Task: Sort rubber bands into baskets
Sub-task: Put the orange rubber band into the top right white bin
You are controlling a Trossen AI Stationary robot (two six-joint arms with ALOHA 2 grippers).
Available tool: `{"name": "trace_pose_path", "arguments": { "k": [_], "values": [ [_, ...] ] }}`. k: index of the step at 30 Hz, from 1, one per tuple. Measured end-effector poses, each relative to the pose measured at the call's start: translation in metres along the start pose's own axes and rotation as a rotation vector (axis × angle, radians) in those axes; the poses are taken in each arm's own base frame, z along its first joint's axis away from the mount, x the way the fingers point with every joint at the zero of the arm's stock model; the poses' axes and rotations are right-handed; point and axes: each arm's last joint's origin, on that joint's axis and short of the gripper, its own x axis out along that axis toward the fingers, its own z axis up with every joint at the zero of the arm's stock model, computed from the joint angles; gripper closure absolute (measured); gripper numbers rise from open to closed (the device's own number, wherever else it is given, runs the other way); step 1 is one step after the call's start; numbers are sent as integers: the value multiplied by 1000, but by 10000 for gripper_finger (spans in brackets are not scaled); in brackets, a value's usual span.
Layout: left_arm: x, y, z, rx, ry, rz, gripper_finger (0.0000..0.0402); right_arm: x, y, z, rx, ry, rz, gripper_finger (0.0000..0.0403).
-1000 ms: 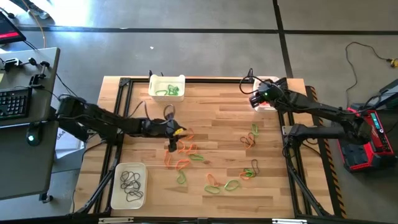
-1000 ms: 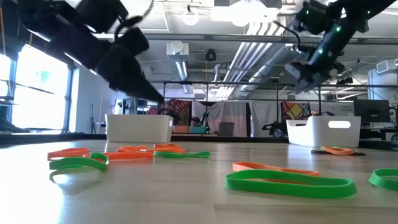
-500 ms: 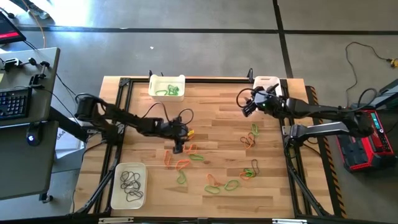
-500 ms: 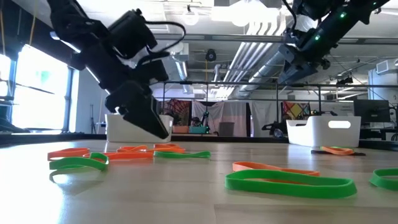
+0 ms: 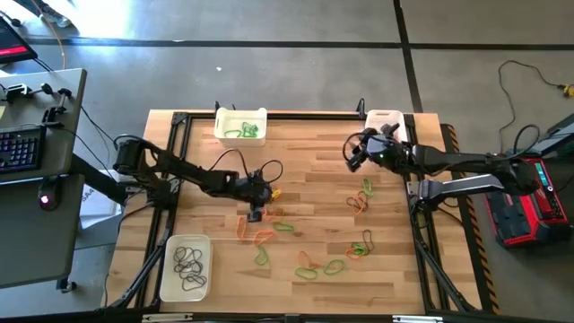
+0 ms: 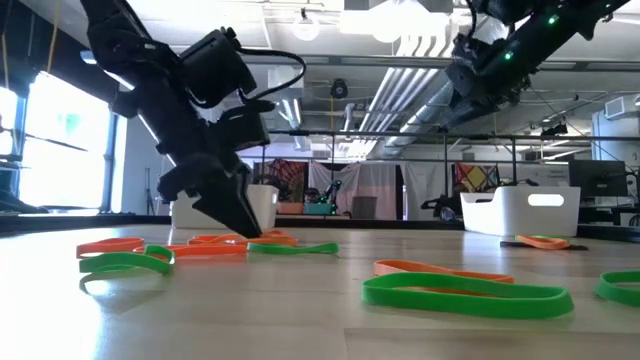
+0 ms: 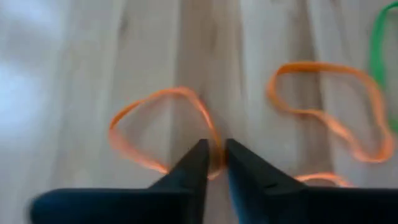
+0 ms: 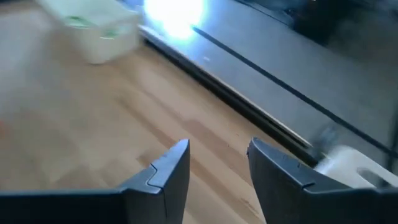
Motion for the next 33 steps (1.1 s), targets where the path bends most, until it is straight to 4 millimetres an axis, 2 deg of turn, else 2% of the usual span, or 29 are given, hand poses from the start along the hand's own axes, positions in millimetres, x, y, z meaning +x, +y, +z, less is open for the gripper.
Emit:
{"name": "trace_pose_path", "arguments": {
  "k": [2, 6, 9, 13, 19, 22, 26, 33],
  "values": [
    [-3, 3, 5, -11, -15, 15, 391, -2, 8, 1, -42, -36, 95, 253],
    [-10, 9, 23, -83, -86, 18, 393, -10, 28, -1, -133, -125, 267, 248],
    [-15, 11, 33, -136, -129, 11, 399, -13, 36, -5, -164, -177, 311, 240],
    [-26, 14, 48, -212, -241, 3, 400, -14, 44, -15, -188, -164, 389, 237],
    [-46, 32, 58, -326, -346, -6, 401, -3, 57, -33, -147, -130, 418, 254],
    [-55, 38, 53, -350, -438, -33, 401, 6, 68, -42, -187, -107, 426, 257],
    [-57, 40, 38, -403, -555, -84, 401, 21, 84, -51, -243, -99, 434, 258],
    [-60, 33, 28, -425, -699, -118, 401, 42, 115, -44, -218, -203, 461, 254]
  ]
}}
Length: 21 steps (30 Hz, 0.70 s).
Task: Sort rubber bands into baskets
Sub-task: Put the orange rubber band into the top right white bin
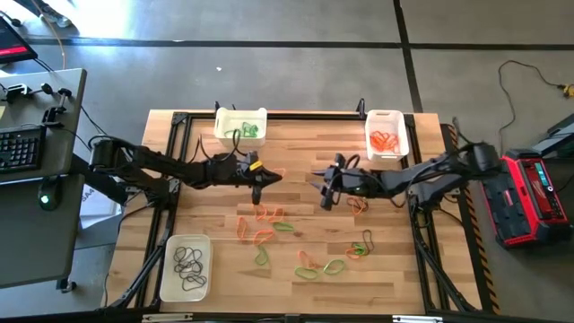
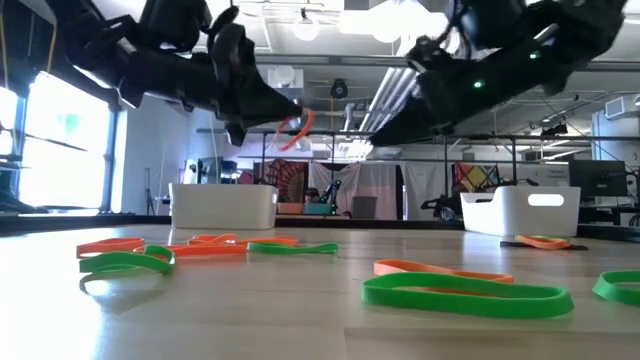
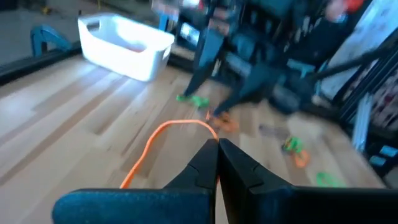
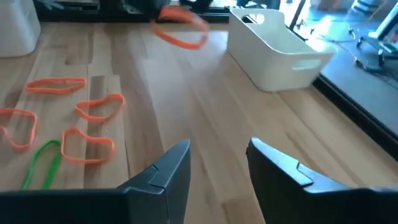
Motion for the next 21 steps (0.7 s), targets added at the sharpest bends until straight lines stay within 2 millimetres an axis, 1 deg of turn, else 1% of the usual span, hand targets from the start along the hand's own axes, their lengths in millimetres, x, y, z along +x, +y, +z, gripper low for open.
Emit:
{"name": "trace_pose_path", "arguments": {
  "k": [4, 10, 12, 16, 21],
  "values": [
    [-1, -1, 2, -40, -33, -23, 401, 20, 11, 7, -66, -29, 10, 227],
    [-1, -7, 2, -38, -43, -45, 401, 47, 23, 29, -25, -111, -11, 164],
    [-1, -8, 3, -37, -50, -50, 401, 54, 25, 37, -17, -127, -15, 151],
    [-1, -9, 4, -26, -64, -50, 401, 66, 33, 50, -11, -156, -7, 144],
    [-1, -10, 6, -17, -84, -53, 401, 76, 38, 57, -4, -164, -29, 145]
  ]
}}
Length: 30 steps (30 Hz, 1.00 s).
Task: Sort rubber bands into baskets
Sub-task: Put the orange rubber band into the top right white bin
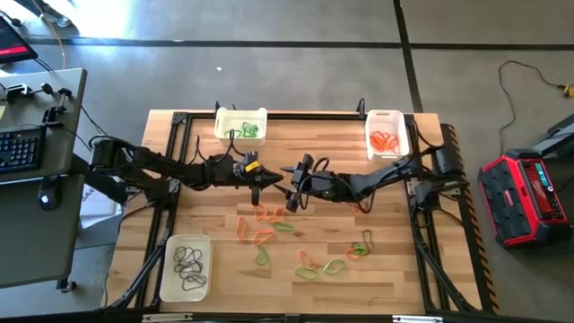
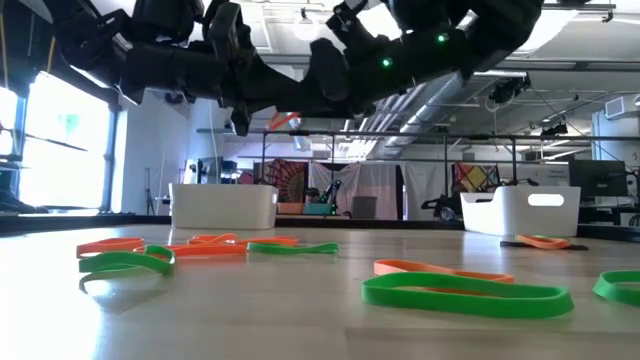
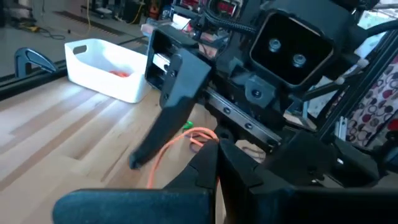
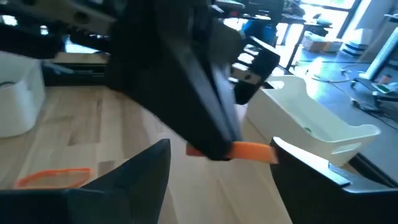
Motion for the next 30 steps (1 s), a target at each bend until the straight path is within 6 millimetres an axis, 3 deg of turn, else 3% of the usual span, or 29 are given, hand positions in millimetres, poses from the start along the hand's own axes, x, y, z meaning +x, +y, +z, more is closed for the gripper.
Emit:
{"name": "trace_pose_path", "arguments": {
  "k": [5, 13, 22, 30],
  "values": [
    [0, 0, 0, 16, -3, 9, 401, 2, 1, 4, 19, -11, -5, 191],
    [0, -3, 0, 28, -13, 13, 364, 2, 0, 1, 38, 15, -43, 388],
    [0, -2, 0, 54, -27, 76, 274, -10, -9, 4, 17, 123, -131, 400],
    [0, -2, 0, 56, -31, 87, 238, -47, -40, 28, 20, 241, -296, 401]
  ]
}}
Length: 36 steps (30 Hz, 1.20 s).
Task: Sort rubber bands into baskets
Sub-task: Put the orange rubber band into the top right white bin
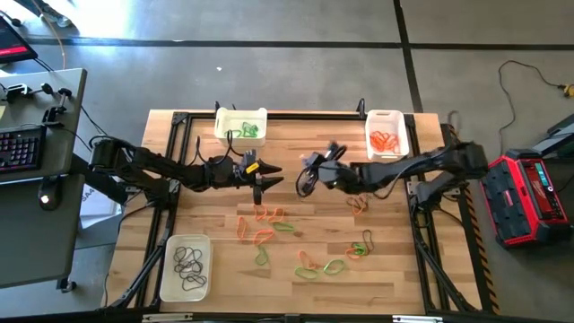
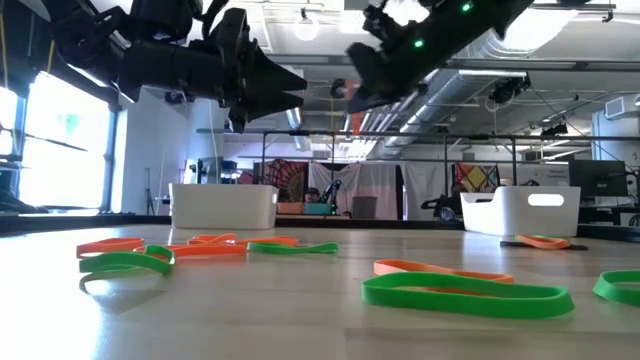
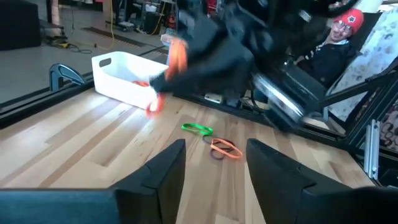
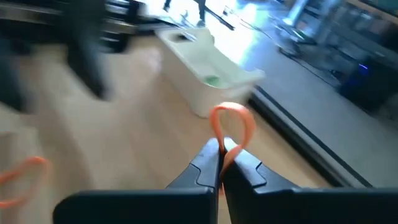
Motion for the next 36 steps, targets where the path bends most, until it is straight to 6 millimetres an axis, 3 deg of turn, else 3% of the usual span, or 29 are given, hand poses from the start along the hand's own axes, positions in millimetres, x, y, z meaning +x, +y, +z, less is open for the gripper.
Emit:
{"name": "trace_pose_path", "arguments": {
  "k": [5, 10, 17, 26, 36],
  "values": [
    [0, 0, -2, 8, 16, 5, 238, -29, -49, 4, 53, 129, -141, 402],
    [0, 1, -4, 23, 41, 10, 240, -55, -107, -3, 163, 268, -360, 402],
    [0, 1, -4, 30, 43, 9, 240, -58, -170, -26, 287, 514, -573, 402],
    [0, -1, -6, 32, 60, 2, 241, -34, -210, -48, 402, 685, -660, 403],
    [-1, -5, -8, 47, 73, -12, 241, -5, -226, -74, 442, 863, -656, 403]
  ]
}}
